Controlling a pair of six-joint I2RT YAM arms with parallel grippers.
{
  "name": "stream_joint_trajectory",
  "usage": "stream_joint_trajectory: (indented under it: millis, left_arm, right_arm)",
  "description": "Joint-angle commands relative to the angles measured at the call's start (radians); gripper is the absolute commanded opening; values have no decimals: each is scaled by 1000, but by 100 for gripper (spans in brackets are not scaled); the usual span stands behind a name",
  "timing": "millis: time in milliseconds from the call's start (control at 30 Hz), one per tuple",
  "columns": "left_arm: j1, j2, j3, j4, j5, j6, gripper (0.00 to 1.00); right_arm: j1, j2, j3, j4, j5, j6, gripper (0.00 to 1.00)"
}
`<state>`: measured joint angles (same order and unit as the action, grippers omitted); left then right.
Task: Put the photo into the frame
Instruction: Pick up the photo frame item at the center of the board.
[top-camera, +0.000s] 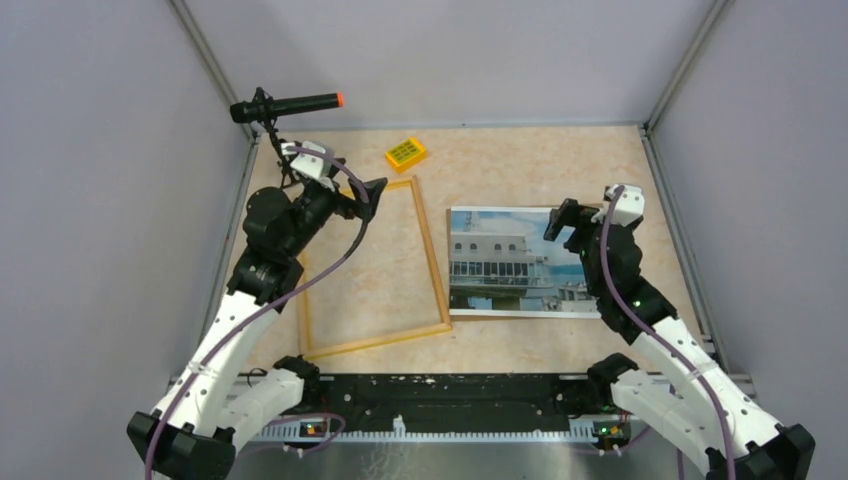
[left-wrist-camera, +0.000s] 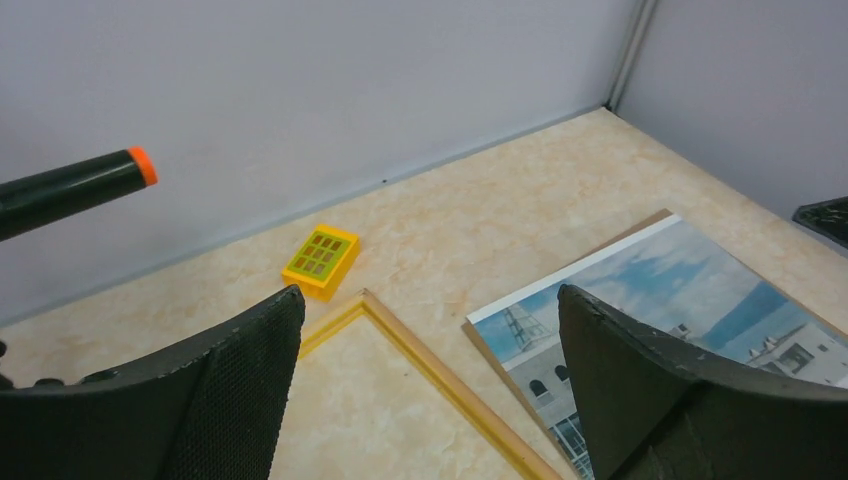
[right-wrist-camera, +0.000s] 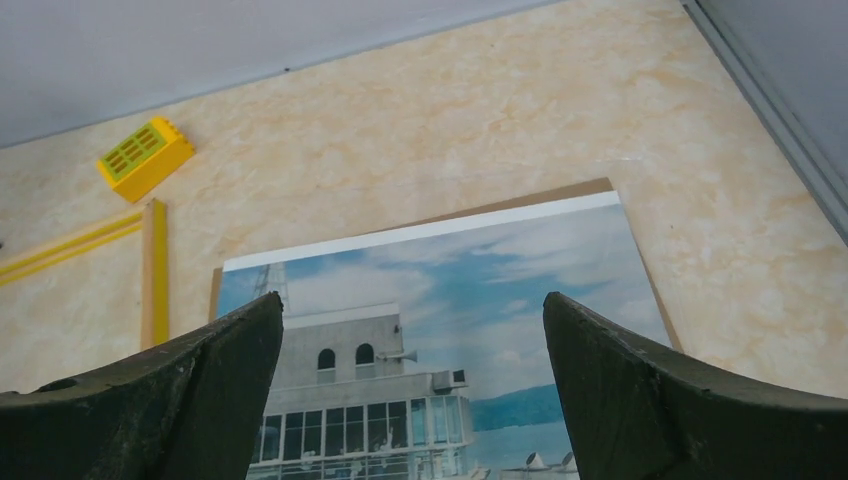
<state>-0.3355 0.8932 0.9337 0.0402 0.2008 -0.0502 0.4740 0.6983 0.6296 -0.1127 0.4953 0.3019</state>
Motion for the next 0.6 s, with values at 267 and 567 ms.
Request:
stream_joint_trajectory:
  millis: [267,567]
  left_arm:
    - [-51,107,90,-28,54,-26,99]
    - [-105,233,166,-132,70,-26,99]
  right_arm:
    - [5,115,-28,-1,10,-30,99]
    - [-66,277,-5,-13,-155,24,99]
